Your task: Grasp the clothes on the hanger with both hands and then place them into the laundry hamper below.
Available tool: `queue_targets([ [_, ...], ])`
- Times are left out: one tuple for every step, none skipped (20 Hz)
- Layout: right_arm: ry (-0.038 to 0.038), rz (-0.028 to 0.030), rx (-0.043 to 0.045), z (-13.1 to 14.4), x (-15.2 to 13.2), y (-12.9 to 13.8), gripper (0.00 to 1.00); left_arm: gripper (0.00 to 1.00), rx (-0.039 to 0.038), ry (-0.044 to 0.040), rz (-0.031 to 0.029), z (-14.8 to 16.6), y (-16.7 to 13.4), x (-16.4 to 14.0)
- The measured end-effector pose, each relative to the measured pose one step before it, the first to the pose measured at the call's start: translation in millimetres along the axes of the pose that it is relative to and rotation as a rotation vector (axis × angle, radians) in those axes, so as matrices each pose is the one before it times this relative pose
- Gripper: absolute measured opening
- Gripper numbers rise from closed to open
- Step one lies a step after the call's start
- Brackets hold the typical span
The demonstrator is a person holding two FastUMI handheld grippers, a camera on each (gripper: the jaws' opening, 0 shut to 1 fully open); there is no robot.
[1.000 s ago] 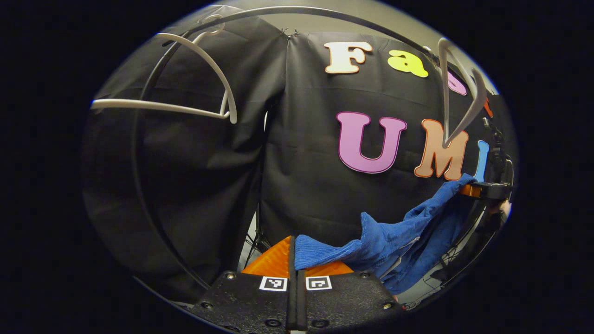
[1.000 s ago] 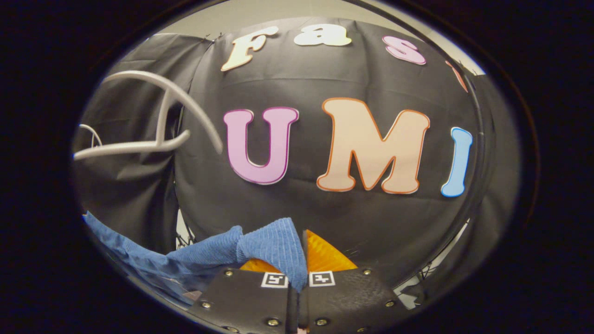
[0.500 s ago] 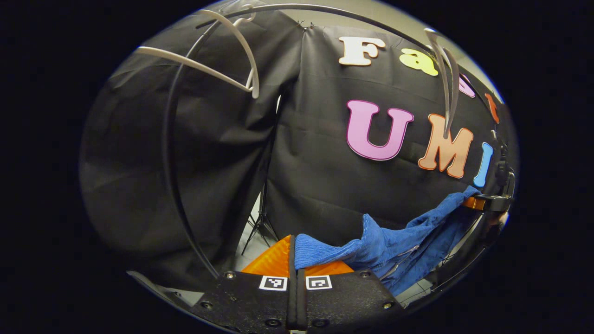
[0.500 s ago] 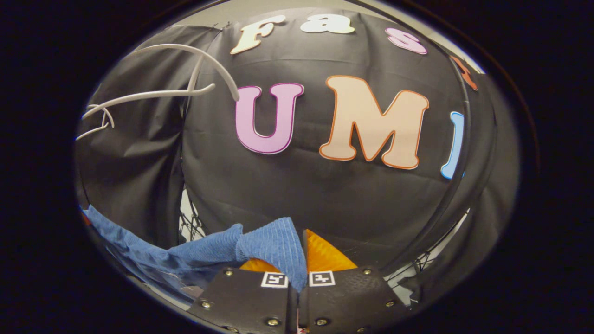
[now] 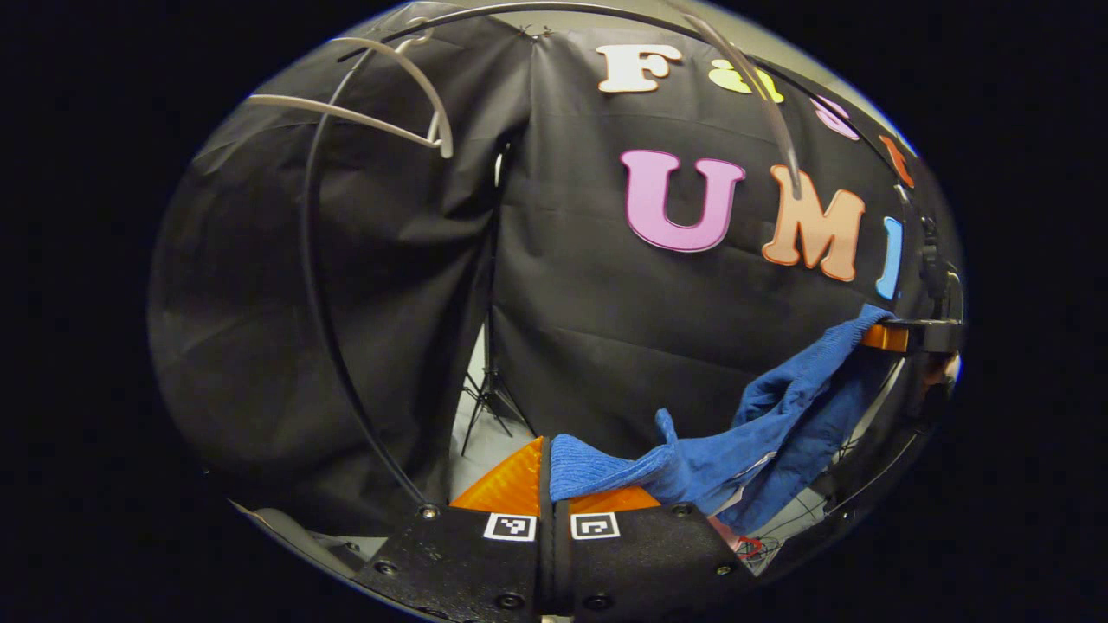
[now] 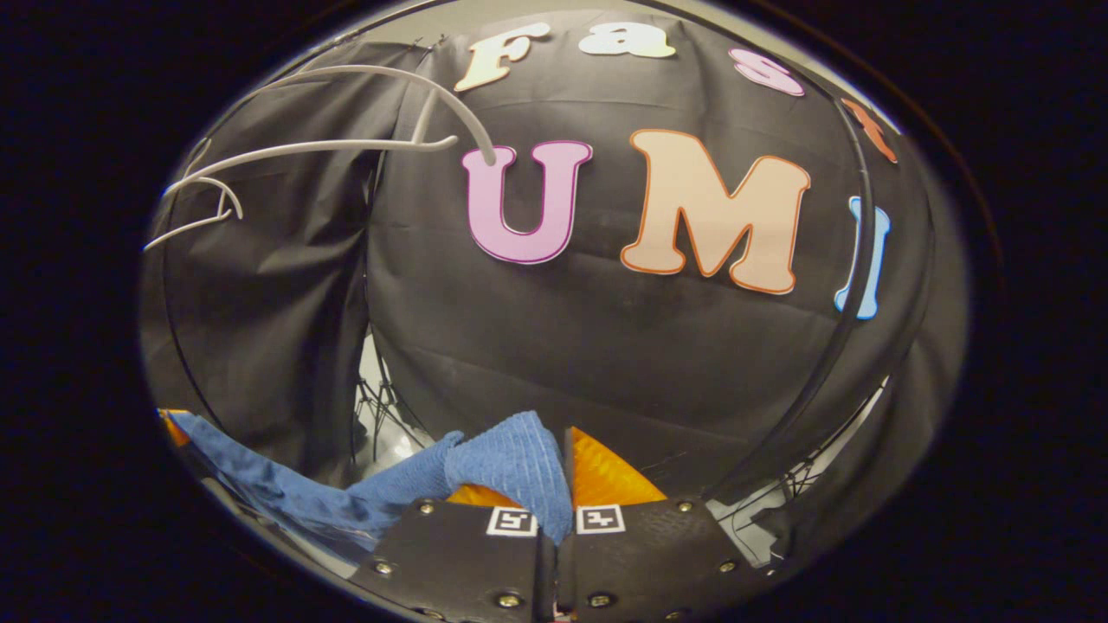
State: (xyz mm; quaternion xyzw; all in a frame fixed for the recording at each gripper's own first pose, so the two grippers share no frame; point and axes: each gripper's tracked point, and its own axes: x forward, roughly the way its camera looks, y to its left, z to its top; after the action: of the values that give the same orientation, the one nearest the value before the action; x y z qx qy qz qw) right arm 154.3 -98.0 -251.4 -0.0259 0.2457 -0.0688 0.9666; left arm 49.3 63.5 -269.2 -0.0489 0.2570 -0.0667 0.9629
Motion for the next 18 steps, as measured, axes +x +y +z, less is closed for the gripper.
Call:
queue_targets([
  [-0.00088, 0.00996, 0.00338, -0.62, -4.07, 5.53, 0.04, 0.01, 0.01109, 0.00043, -0.02508, -0.03, -13.96, 0.73],
  [-0.00104, 0.01045, 0.00035, 0.50, -3.42, 5.19, 0.04, 0.01, 0.01251, -0.00247, -0.02661, 2.36, -13.75, 1.56],
  [-0.00204, 0.01072, -0.00086, 0.13, -3.49, 5.74, 0.04, 0.01, 0.01030, -0.00476, -0.03023, 3.07, -14.56, 1.28],
  [-0.00169, 0.01151, 0.00188, 1.11, -3.55, 5.51, 0.04, 0.01, 0.00933, -0.00491, -0.03096, 4.21, -14.24, 3.94],
  [-0.00330, 0.00880, 0.00269, 0.65, -3.48, 4.93, 0.04, 0.01, 0.00959, -0.00463, -0.03290, 5.08, -15.57, 8.24],
  [-0.00368, 0.00578, 0.00369, 1.27, -3.77, 3.39, 0.05, 0.00, 0.01020, -0.00614, -0.03360, 6.59, -15.03, 6.89],
  [-0.00238, 0.00345, 0.00432, 0.64, -2.95, 1.92, 0.05, 0.01, 0.00810, -0.00831, -0.03197, 6.99, -13.24, 3.95],
  [0.00041, 0.00213, 0.00603, 0.53, -3.31, 0.37, 0.02, 0.01, 0.00418, -0.01126, -0.03234, 9.46, -13.11, 5.18],
  [0.00009, 0.00350, 0.01119, 0.82, -3.83, 0.85, 0.02, 0.01, 0.00199, -0.01261, -0.03297, 10.55, -13.49, 4.89],
  [-0.00370, 0.00406, 0.00999, 3.65, -4.62, 0.95, 0.02, 0.01, 0.00699, -0.01290, -0.02961, 10.12, -10.95, 5.93],
  [-0.00530, 0.00068, 0.00745, 4.13, -4.76, -1.09, 0.05, 0.00, 0.01222, -0.01812, -0.02839, 10.37, -10.78, 5.97],
  [-0.01019, 0.00020, 0.00634, 7.19, -5.40, -0.64, 0.05, 0.01, 0.01423, -0.02007, -0.02677, 11.25, -11.07, 7.04],
  [-0.01434, -0.00059, 0.00796, 7.44, -5.43, -1.45, 0.05, 0.01, 0.00789, -0.01956, -0.02660, 10.16, -9.47, 1.02],
  [-0.01882, 0.00077, 0.00614, 10.28, -4.92, -1.16, 0.05, 0.01, 0.00060, -0.02101, -0.02583, 11.98, -9.51, 1.61],
  [-0.01896, 0.00065, 0.00148, 5.44, -5.62, 2.24, 0.05, 0.01, -0.00511, -0.02206, -0.02407, 11.69, -9.50, 1.44],
  [-0.01239, 0.00130, -0.00312, 10.11, -4.73, -0.64, 0.04, 0.00, -0.00737, -0.01652, -0.01953, 10.29, -7.31, 3.95],
  [-0.01142, 0.00197, -0.00557, 8.43, -4.20, 0.24, 0.02, 0.00, -0.00902, -0.01526, -0.01534, 9.55, -8.01, 1.38],
  [-0.01335, 0.00280, -0.00242, 7.68, -3.40, 1.06, 0.05, 0.00, -0.00680, -0.01585, -0.01250, 9.92, -5.51, 1.71],
])
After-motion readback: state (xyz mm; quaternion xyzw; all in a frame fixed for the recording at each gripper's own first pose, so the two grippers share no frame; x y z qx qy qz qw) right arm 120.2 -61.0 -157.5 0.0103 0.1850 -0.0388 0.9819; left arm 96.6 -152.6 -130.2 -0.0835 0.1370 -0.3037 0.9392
